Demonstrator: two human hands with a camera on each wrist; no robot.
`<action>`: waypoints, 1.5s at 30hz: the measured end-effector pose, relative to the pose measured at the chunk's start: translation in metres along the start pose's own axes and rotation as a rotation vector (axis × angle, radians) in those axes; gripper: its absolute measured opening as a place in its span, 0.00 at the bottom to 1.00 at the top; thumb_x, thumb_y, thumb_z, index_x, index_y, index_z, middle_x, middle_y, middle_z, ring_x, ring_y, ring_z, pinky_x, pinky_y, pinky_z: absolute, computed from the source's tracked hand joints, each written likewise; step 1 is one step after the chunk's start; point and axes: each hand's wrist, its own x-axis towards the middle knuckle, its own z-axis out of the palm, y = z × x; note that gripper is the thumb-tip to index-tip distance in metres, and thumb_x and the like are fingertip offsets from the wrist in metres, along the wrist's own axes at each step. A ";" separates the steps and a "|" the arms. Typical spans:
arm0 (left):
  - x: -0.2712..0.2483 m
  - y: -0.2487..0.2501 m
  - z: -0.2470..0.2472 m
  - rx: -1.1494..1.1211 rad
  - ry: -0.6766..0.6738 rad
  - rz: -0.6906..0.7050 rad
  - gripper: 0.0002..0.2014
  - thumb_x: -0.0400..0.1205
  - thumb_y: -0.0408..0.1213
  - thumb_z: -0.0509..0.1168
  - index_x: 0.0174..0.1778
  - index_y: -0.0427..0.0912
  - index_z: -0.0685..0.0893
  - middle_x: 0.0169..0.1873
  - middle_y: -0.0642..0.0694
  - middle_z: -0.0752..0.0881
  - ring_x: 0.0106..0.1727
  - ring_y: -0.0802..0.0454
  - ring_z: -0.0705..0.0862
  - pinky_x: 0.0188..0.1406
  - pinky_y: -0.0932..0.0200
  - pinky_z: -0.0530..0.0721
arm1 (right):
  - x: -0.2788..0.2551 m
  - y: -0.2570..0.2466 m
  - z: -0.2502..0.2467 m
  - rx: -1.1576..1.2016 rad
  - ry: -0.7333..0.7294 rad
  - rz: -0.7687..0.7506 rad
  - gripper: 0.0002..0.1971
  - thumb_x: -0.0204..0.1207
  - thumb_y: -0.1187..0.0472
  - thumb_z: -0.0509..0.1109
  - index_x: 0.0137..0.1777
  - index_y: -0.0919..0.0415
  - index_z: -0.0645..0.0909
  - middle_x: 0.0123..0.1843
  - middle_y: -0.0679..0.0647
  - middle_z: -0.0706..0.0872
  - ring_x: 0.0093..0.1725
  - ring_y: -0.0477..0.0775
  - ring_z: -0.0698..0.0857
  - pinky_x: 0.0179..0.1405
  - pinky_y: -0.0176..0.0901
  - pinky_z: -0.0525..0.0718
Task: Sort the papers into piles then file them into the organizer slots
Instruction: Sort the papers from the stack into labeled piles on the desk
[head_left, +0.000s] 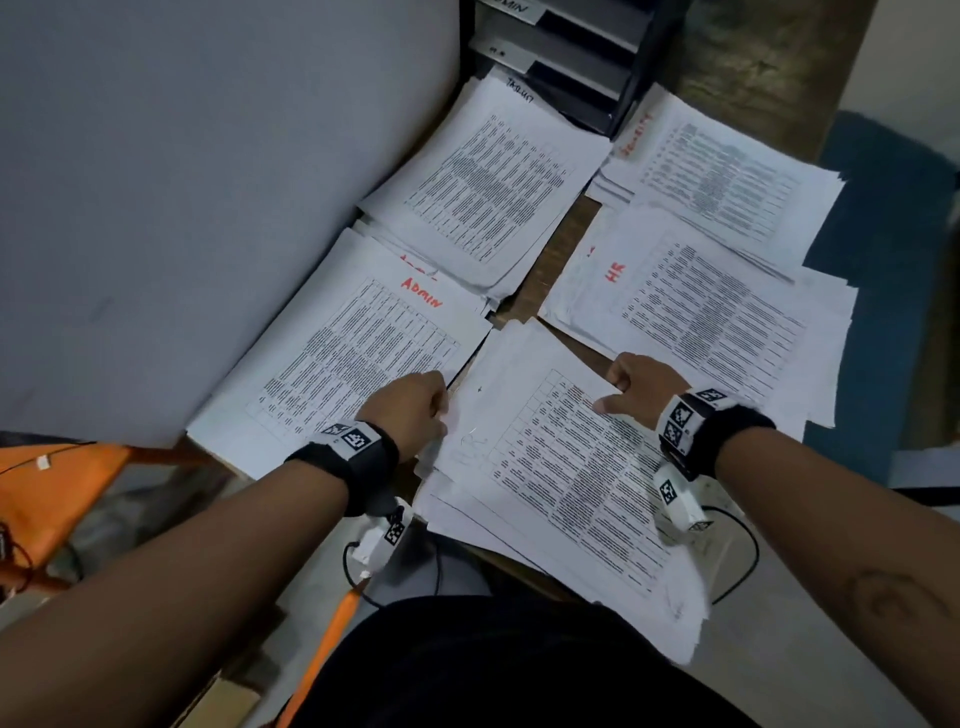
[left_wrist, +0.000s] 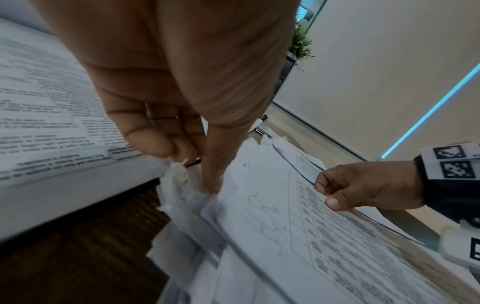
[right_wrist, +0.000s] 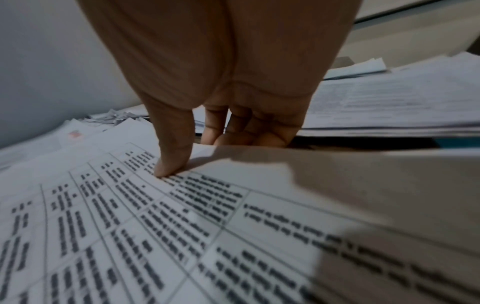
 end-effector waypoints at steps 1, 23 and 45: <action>-0.001 0.002 0.001 0.019 -0.017 0.006 0.08 0.76 0.32 0.70 0.42 0.51 0.81 0.39 0.56 0.84 0.42 0.53 0.83 0.32 0.60 0.74 | 0.000 0.002 0.001 0.015 0.005 0.002 0.21 0.68 0.49 0.81 0.47 0.55 0.72 0.38 0.44 0.73 0.40 0.50 0.76 0.43 0.43 0.70; -0.013 0.024 0.013 -0.362 0.079 0.110 0.29 0.86 0.61 0.54 0.38 0.35 0.79 0.39 0.36 0.83 0.39 0.43 0.82 0.44 0.48 0.81 | -0.008 0.007 0.001 0.163 0.273 -0.126 0.11 0.80 0.54 0.69 0.43 0.58 0.72 0.33 0.49 0.75 0.31 0.50 0.73 0.29 0.41 0.66; 0.056 0.027 -0.040 -0.952 0.275 -0.227 0.08 0.83 0.24 0.60 0.43 0.40 0.80 0.47 0.31 0.86 0.42 0.38 0.86 0.37 0.38 0.92 | -0.019 0.068 -0.051 1.062 0.152 0.292 0.31 0.53 0.59 0.88 0.56 0.59 0.77 0.54 0.61 0.86 0.47 0.60 0.87 0.56 0.60 0.87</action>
